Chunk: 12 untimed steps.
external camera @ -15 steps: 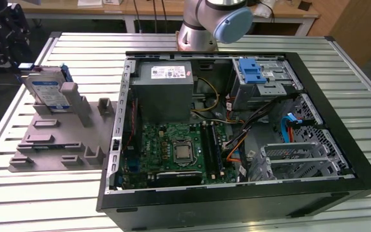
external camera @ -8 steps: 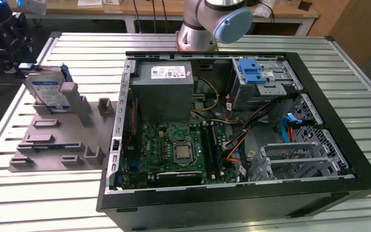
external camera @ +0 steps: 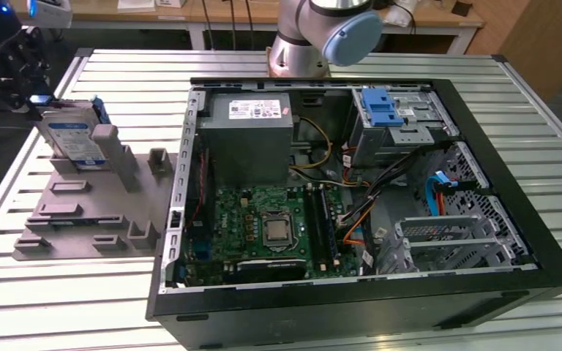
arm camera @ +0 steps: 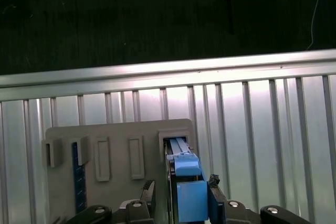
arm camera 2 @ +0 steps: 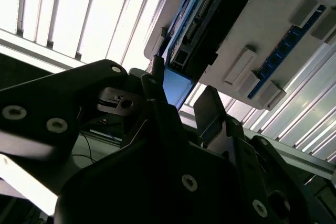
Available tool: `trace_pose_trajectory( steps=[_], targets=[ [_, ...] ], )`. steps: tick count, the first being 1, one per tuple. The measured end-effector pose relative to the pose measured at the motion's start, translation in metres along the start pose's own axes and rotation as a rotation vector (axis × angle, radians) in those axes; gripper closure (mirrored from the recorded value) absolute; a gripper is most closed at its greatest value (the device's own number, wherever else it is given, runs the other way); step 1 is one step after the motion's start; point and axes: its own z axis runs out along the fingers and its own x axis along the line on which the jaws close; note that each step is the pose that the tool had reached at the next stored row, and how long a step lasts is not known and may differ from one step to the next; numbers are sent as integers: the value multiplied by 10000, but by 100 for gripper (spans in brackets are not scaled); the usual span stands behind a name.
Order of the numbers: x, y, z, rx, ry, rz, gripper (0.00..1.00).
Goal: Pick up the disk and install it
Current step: 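Pick up the disk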
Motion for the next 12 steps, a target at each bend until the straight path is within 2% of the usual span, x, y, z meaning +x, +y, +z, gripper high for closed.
trace_pose_trajectory(
  steps=[12],
  targets=[
    [-28,9,85,1,-1,0,50]
  ],
)
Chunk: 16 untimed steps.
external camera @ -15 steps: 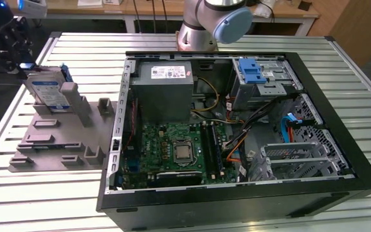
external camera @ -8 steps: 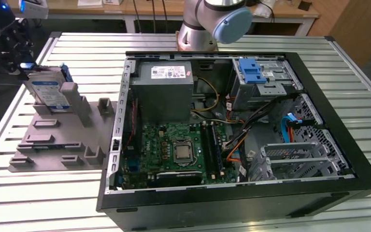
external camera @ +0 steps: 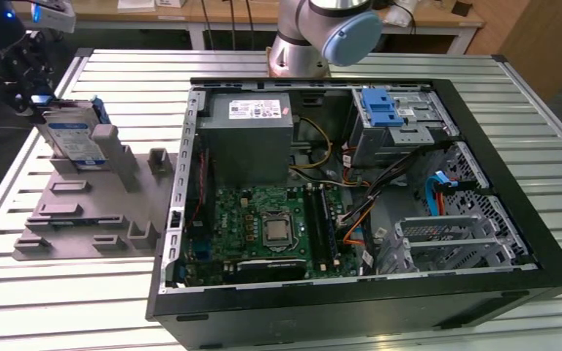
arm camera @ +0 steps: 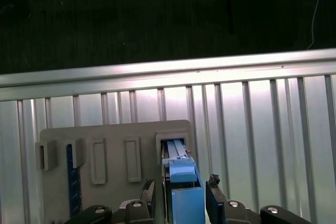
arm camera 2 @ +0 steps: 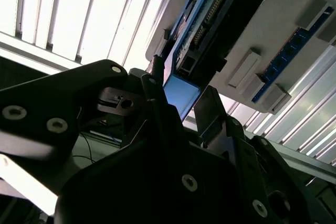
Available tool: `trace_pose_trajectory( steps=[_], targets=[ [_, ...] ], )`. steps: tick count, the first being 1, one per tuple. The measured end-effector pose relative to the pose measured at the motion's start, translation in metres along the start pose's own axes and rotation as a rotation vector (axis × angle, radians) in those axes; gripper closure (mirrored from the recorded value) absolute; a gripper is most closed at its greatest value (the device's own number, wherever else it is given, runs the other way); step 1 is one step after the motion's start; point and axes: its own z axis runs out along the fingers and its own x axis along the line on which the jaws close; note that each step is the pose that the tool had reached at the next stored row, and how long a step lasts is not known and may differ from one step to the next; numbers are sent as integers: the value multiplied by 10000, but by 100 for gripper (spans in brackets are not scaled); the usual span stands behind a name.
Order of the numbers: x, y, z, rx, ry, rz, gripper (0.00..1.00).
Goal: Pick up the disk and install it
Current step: 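Pick up the disk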
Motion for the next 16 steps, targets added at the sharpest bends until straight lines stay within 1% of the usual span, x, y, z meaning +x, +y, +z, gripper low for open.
trace_pose_trajectory(
  steps=[9,16],
  targets=[
    [-17,6,57,0,0,-1,50],
    [-16,11,105,1,23,0,50]
  ],
)
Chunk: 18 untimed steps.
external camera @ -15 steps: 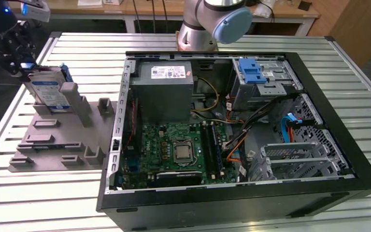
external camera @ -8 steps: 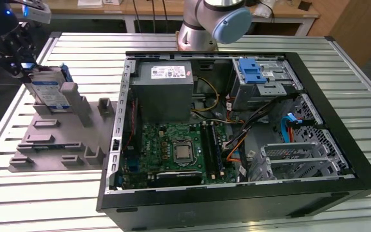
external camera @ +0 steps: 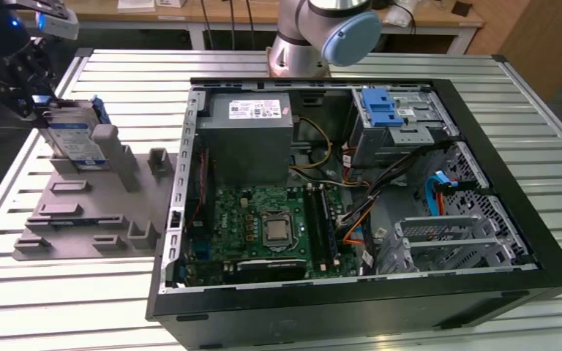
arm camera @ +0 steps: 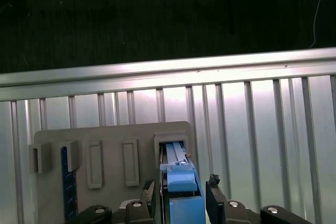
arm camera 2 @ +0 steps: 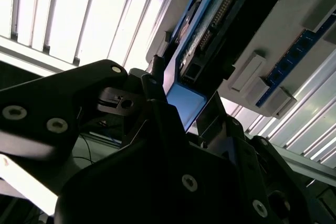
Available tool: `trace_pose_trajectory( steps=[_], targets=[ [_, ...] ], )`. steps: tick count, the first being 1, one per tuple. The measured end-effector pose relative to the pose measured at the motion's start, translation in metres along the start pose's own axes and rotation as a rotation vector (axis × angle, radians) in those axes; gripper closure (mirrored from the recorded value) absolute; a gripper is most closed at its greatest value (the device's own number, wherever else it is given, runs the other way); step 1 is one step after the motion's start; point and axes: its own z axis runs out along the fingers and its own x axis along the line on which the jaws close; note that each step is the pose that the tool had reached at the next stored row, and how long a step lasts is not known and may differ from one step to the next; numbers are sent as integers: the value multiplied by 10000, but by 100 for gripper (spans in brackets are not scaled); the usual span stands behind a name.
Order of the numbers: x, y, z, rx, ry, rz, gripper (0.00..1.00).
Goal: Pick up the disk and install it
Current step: 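Pick up the disk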
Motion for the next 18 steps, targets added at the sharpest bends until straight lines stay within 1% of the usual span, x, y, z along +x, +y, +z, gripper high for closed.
trace_pose_trajectory(
  steps=[5,6,10,11,15,18],
  targets=[
    [0,0,3,1,1,1,51],
    [0,0,3,0,2,0,58],
    [0,0,4,1,2,0,60],
    [0,1,4,1,1,0,63],
    [1,1,5,1,1,-5,63],
    [10,1,5,0,3,-165,63]
  ],
)
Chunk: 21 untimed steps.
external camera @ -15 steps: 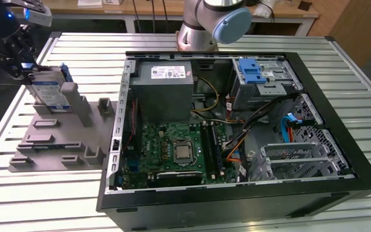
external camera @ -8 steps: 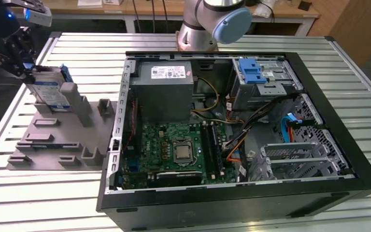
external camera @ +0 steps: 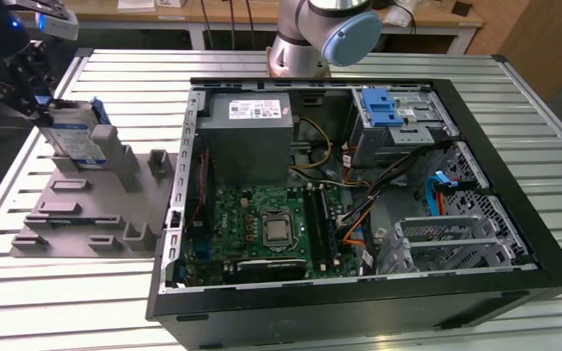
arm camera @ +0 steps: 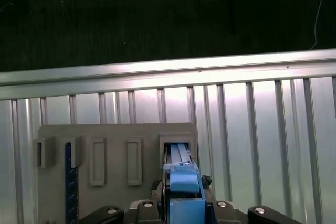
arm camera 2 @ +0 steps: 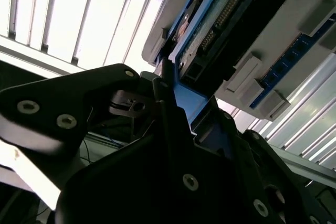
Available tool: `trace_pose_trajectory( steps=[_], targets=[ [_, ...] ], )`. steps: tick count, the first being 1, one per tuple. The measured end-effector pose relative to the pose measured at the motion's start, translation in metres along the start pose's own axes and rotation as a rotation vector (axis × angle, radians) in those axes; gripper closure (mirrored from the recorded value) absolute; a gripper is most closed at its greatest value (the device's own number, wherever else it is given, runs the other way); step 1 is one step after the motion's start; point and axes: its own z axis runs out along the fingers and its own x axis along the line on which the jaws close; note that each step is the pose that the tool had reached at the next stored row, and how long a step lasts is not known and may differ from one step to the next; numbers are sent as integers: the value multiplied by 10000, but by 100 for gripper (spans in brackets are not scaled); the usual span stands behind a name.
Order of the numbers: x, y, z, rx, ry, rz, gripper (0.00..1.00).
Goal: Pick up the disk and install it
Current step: 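Pick up the disk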
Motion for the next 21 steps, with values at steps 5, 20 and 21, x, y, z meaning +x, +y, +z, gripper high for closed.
trace_pose_trajectory(
  steps=[5,20,21],
  targets=[
    [2,1,-1,-7,10,-564,63],
    [10,1,0,-5,38,-579,56],
    [10,1,0,-5,38,-579,56]
  ],
)
